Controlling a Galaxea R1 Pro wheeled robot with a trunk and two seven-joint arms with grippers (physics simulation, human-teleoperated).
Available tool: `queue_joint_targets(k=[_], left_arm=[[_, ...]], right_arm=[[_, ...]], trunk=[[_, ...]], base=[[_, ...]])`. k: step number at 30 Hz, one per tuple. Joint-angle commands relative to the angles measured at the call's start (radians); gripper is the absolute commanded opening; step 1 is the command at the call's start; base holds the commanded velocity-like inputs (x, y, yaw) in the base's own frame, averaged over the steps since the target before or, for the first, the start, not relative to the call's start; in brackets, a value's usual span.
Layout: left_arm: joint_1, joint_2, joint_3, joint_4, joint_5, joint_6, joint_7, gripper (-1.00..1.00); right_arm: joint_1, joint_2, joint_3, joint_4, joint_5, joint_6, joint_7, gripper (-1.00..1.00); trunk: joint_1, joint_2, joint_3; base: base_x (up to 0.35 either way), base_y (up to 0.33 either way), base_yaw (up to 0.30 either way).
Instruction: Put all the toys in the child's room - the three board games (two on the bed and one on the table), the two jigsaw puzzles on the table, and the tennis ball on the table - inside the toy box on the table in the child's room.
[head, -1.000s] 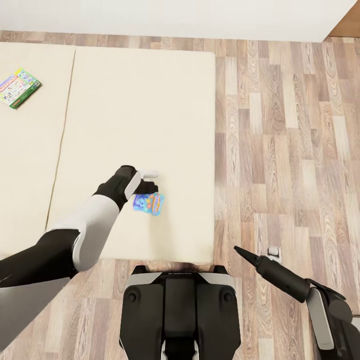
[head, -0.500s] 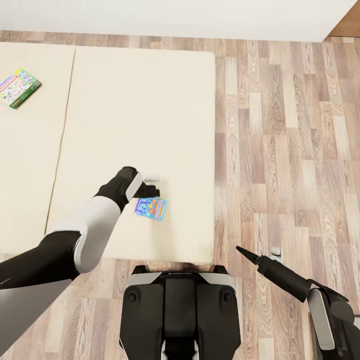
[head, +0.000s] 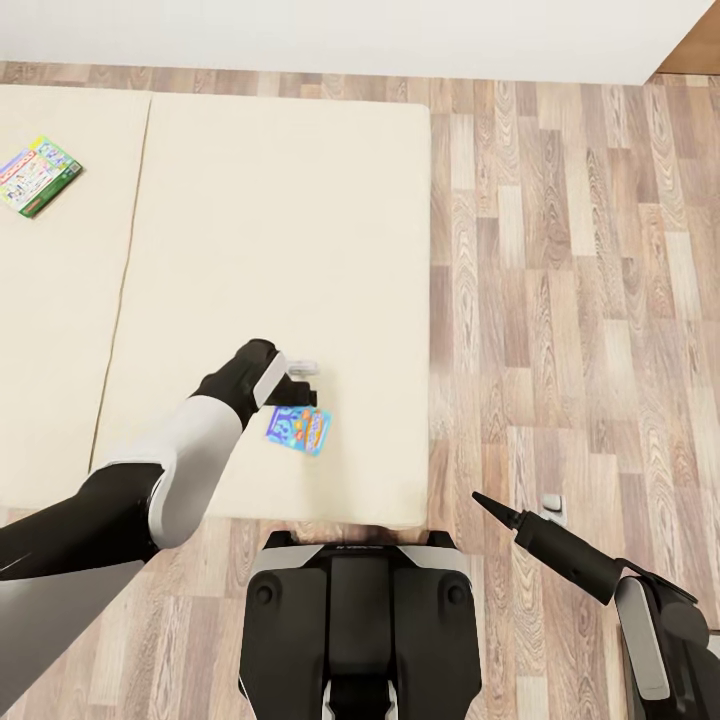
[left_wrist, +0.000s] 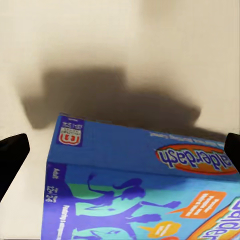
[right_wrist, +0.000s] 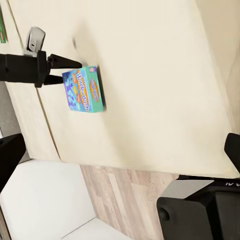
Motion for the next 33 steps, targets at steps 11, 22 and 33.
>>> queue_joint_targets(k=[11, 22, 33], left_arm=[[0.0, 0.0, 0.019, 0.003, 0.034, 0.056, -0.095, 1.0], [0.007, 0.002, 0.02, 0.006, 0.035, 0.066, -0.118, 1.0], [0.008, 0.002, 0.021, 0.006, 0.036, 0.077, -0.12, 1.0]], right_arm=[[0.0, 0.0, -0.001, 0.0, -0.002, 0.005, 0.002, 1.0], [0.0, -0.001, -0.001, 0.0, -0.003, 0.005, 0.005, 1.0], [0.0, -0.002, -0.002, 0.0, -0.004, 0.005, 0.006, 1.0]], trunk=[[0.001, -0.001, -0.001], [0.001, -0.001, -0.001], [0.001, -0.001, -0.001]], base=[[0.0, 0.0, 0.0], [0.0, 0.0, 0.0], [0.0, 0.0, 0.0]])
